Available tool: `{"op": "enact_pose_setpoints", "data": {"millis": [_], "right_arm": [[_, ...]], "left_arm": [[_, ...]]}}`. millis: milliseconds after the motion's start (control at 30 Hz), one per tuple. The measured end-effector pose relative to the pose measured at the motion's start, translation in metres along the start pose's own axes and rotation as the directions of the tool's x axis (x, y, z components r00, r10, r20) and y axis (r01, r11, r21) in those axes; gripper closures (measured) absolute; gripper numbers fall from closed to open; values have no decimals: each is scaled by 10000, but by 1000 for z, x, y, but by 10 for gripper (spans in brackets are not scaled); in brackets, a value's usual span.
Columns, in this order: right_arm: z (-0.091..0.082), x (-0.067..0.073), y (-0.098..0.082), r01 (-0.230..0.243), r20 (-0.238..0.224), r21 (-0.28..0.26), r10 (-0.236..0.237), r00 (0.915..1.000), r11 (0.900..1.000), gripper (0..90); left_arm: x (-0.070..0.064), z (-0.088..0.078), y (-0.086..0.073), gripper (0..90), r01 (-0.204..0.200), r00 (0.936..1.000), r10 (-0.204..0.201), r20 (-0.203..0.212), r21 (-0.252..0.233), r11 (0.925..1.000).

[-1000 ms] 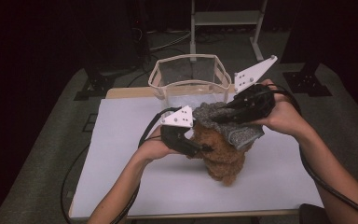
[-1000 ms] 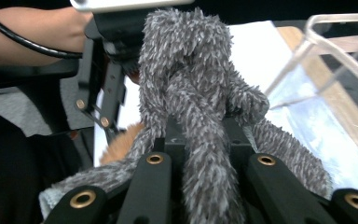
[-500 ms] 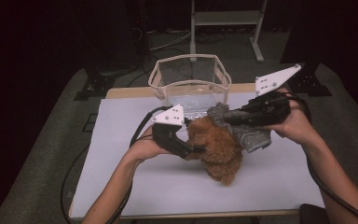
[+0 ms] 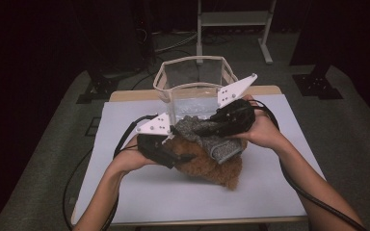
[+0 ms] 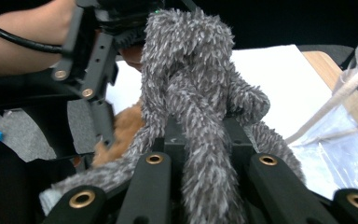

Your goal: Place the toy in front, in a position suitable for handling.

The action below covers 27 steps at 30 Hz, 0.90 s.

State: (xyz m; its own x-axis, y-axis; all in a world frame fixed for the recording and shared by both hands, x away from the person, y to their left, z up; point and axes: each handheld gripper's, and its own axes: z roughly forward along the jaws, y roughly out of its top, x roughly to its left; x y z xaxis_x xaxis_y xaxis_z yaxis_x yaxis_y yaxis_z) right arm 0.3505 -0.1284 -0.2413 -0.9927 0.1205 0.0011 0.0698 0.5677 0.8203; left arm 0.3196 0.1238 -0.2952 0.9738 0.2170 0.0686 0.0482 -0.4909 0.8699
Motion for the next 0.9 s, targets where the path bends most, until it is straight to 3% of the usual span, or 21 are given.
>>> {"op": "enact_pose_setpoints", "data": {"millis": [200, 333, 433, 533, 633, 733, 833, 900], "right_arm": [[7, -4, -21, -310, 7, 210, 310, 9995, 9993, 754], [23, -7, -45, -678, -73, 451, 682, 9976, 9967, 753], [40, -8, -60, -811, -52, 796, 817, 9966, 9935, 753], [59, -5, -67, -660, -200, 1092, 685, 9974, 9918, 752], [69, 0, -71, -422, -101, 1430, 441, 9990, 9888, 750], [65, -1, -79, -583, -115, 1382, 605, 9981, 9887, 750], [57, -3, -90, -927, -55, 1287, 942, 9955, 9873, 750], [51, -5, -97, -1160, -2, 1201, 1169, 9931, 9860, 749]], "left_arm": [[2, -14, -23, 222, 299, 9987, -297, -404, 37, 9995], [0, -26, -36, 204, 284, 9976, -284, -625, -17, 9996], [-1, -37, -35, 211, 228, 9966, -253, -778, -329, 9992], [-1, -36, -36, 211, 100, 9966, -78, -821, 274, 9996], [-2, -26, -46, 215, 89, 9973, -8, -737, 1097, 9939], [-2, -17, -60, 216, 235, 9979, -118, -640, 1849, 9825], [-2, -15, -66, 216, 377, 9979, -275, -586, 1816, 9826], [-2, -15, -67, 225, 233, 9981, -112, -603, 2031, 9789]]}}
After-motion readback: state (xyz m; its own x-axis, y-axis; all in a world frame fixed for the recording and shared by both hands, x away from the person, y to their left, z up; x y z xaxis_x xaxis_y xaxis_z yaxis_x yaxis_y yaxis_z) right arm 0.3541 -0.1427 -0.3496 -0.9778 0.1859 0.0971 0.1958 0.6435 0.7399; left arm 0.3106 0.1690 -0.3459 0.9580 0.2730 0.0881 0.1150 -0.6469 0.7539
